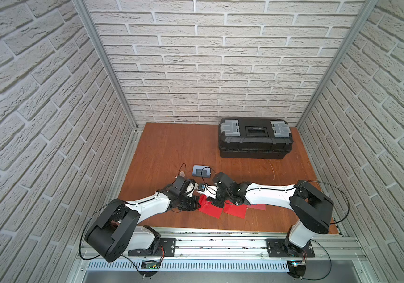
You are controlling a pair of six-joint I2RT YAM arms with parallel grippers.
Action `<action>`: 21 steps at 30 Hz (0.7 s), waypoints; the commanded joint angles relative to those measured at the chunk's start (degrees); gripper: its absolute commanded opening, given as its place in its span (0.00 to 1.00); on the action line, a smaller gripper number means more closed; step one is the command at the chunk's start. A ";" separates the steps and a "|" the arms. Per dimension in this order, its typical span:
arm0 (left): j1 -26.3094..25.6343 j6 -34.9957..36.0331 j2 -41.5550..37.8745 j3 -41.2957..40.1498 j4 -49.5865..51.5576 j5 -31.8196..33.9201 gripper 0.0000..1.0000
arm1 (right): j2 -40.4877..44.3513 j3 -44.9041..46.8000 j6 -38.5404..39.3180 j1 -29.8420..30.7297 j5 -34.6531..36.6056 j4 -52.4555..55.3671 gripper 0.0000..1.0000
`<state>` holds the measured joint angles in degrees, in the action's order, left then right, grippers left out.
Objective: Seal the envelope with a glue stick
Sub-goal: Apply the envelope at the center of the board.
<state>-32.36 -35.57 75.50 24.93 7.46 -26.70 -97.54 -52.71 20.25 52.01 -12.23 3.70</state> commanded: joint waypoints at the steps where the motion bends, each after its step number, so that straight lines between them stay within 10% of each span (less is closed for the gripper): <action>1: 0.38 0.94 1.68 -1.20 3.75 2.63 0.00 | -2.64 -0.12 2.33 0.99 -15.72 8.32 0.03; 12: 0.55 0.86 1.38 -1.37 3.96 2.51 0.00 | -3.45 -0.17 -4.00 1.24 24.70 4.34 0.03; 21: 0.80 0.79 1.31 -1.46 3.90 2.31 0.00 | -1.11 0.72 3.47 1.01 -6.65 9.34 0.03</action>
<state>-32.10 -35.55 75.57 24.93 7.46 -26.92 -98.56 -54.30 20.10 53.17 -4.43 3.77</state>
